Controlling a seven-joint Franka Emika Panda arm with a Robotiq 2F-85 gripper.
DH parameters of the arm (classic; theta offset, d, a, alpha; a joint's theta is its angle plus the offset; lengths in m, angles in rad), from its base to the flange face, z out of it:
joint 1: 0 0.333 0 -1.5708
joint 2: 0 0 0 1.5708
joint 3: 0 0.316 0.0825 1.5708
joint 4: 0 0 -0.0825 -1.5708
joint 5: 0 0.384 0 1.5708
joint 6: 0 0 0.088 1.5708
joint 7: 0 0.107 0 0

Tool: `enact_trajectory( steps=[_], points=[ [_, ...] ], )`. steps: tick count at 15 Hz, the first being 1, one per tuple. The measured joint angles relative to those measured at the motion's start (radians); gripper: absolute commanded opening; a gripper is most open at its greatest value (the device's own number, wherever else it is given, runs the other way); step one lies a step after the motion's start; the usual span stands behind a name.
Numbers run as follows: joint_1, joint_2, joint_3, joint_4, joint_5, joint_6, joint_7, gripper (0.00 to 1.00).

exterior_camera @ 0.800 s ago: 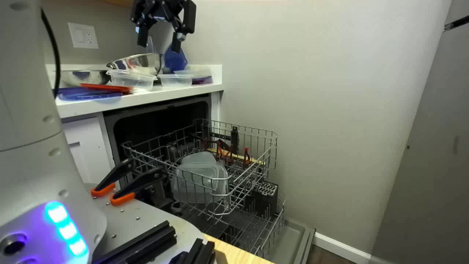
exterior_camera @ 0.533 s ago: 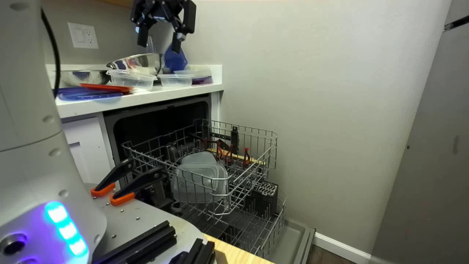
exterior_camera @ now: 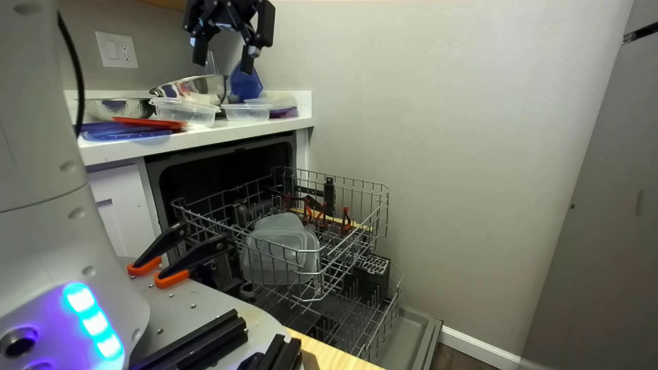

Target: Pick up a lunchbox from the counter and put it in the rack of the dishwasher

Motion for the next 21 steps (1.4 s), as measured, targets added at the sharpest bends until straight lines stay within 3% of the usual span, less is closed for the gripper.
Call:
enact_trajectory(
  steps=[8,16,21],
  points=[
    [0.001,0.034,0.031,0.06,-0.001,0.02,0.001,1.0],
    [0.047,0.238,0.171,0.306,-0.002,0.113,0.046,1.0],
    [0.091,0.4,0.215,0.435,0.037,0.144,0.114,1.0]
  ],
)
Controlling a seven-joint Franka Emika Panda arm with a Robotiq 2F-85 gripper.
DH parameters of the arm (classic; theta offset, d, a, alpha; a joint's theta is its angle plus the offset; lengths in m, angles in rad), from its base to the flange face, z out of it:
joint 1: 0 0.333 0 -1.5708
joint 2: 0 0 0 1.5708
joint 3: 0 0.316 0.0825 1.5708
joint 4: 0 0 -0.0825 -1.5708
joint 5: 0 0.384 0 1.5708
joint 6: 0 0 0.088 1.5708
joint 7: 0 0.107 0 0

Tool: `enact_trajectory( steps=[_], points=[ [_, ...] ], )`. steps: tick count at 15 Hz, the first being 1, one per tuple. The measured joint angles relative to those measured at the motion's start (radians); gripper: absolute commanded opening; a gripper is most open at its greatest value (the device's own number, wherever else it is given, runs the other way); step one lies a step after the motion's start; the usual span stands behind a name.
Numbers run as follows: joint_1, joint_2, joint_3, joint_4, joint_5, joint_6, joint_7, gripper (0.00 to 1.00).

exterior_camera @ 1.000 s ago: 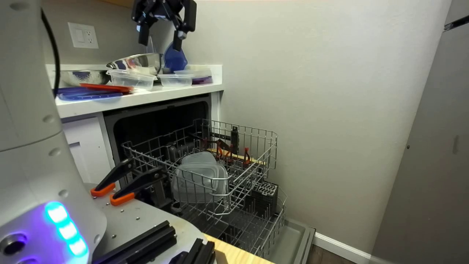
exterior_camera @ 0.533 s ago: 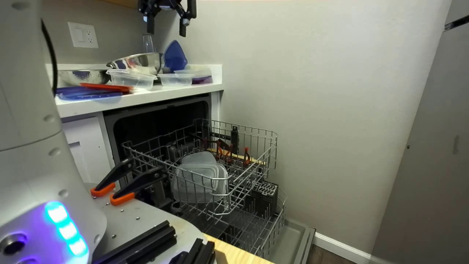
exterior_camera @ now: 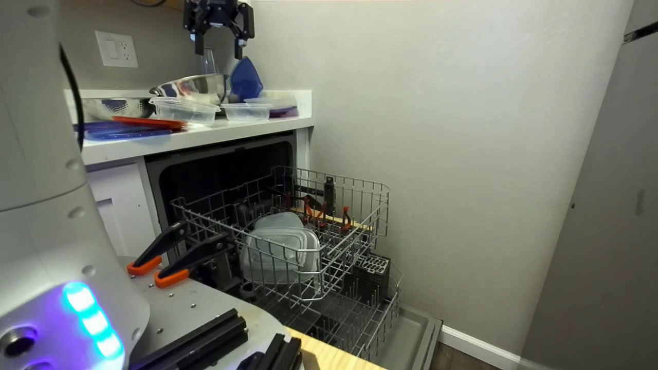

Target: Pick up a lunchbox from the counter and put it in the rack of the dishwasher

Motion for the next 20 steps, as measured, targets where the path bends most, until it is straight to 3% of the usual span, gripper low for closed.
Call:
enact_trajectory(
  steps=[5,12,20],
  points=[
    [0.015,0.147,-0.003,0.118,0.188,0.002,0.001,1.0],
    [-0.012,0.283,-0.041,0.181,0.519,-0.025,-0.145,1.0],
    [-0.022,0.311,-0.044,0.199,0.549,-0.043,-0.171,1.0]
  ],
)
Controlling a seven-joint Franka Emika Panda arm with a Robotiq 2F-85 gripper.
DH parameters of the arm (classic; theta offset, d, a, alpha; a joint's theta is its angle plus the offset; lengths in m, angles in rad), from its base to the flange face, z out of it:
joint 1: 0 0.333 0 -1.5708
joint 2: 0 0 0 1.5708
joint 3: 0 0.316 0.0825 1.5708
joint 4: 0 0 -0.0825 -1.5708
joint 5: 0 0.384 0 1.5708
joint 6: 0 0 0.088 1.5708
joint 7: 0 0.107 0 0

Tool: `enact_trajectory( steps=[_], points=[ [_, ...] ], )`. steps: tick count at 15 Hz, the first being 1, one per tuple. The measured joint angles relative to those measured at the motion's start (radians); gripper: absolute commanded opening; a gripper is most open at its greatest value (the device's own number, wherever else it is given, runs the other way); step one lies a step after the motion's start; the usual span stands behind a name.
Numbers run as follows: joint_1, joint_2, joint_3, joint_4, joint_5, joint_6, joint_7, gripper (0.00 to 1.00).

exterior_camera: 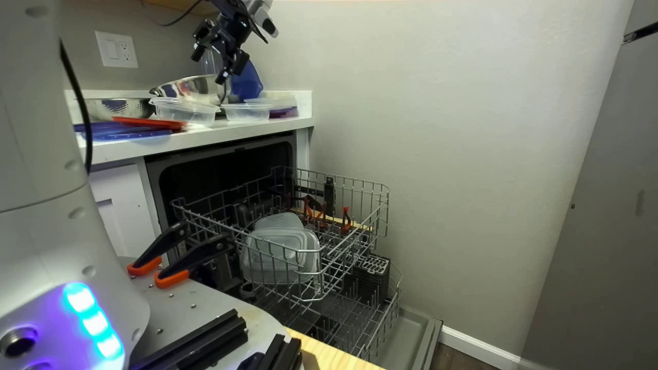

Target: Pick up a lunchbox from the counter and put it in the rack of the dishwasher

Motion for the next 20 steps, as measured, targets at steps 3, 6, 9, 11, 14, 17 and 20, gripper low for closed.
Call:
enact_trajectory(
  steps=[3,6,9,11,14,17,20],
  points=[
    [0.0,0.007,0.001,0.0,0.015,0.002,-0.018,1.0],
    [-0.001,0.058,0.002,0.0,0.105,0.016,-0.11,1.0],
    [-0.013,0.122,0.0,0.001,0.178,0.018,-0.203,1.0],
    [-0.026,0.16,0.0,0.003,0.224,0.018,-0.263,1.0],
    [-0.041,0.221,0.001,0.021,0.335,0.016,-0.391,1.0],
    [-0.044,0.293,0.007,0.063,0.427,-0.002,-0.504,1.0],
    [-0.039,0.364,0.019,0.124,0.459,-0.037,-0.56,1.0]
  ],
)
